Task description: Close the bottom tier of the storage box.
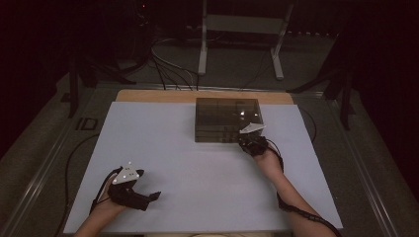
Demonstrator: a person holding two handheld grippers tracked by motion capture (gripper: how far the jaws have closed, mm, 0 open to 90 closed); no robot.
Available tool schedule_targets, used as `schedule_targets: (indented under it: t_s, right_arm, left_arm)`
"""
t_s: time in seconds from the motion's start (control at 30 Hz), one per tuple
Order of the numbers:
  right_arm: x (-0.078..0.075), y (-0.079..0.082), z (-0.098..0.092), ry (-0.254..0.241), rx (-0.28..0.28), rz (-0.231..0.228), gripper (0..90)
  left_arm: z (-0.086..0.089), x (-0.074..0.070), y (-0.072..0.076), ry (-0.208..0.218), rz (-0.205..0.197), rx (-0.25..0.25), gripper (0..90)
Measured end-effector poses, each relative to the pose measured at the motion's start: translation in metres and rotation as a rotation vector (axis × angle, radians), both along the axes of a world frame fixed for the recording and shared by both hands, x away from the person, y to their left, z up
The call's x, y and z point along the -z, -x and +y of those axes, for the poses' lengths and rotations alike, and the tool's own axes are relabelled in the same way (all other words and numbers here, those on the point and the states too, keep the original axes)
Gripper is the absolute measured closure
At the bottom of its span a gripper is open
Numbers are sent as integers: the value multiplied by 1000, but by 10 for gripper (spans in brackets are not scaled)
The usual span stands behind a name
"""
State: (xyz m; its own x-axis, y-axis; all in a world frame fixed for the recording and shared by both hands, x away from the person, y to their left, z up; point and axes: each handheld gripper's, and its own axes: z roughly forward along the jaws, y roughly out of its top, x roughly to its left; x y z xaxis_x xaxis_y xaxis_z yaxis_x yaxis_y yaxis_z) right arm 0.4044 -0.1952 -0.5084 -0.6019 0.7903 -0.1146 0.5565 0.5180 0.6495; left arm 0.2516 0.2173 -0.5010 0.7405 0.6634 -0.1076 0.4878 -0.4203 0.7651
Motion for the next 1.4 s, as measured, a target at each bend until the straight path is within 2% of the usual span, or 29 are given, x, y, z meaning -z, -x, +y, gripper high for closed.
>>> schedule_targets:
  t_s: [0.17, 0.4, 0.5, 0.57, 0.73, 0.87, 1.03, 1.27, 1.4]
  right_arm:
    - [-4, 4, -3, -13, 2, 13, 900]
    - [-9, 14, -8, -69, 30, 34, 719]
    - [-10, 18, -8, -85, 25, 47, 618]
    - [-12, 21, -8, -90, 26, 54, 531]
    - [-15, 26, -8, -97, 29, 50, 435]
    - [-16, 28, -6, -106, 9, 66, 287]
    - [-15, 29, -2, -105, -1, 80, 170]
    - [-17, 30, 5, -116, -35, 99, 108]
    - [-19, 30, 8, -131, -82, 104, 85]
  left_arm:
    - [0, 0, 0, 2, -2, 0, 0]
    - [0, 0, 0, -2, -1, 3, 0]
    - [0, -1, 0, -2, -1, 3, 0]
    - [-1, -1, 0, -1, -1, 3, 0]
    - [-1, -1, 0, -1, 0, 3, 0]
    - [-1, -1, -1, 4, 1, 1, 0]
    - [-1, -2, -1, 4, -3, -1, 0]
    - [-2, -1, -2, 1, 1, -2, 0]
    - [-3, -1, -2, 1, 0, -3, 0]
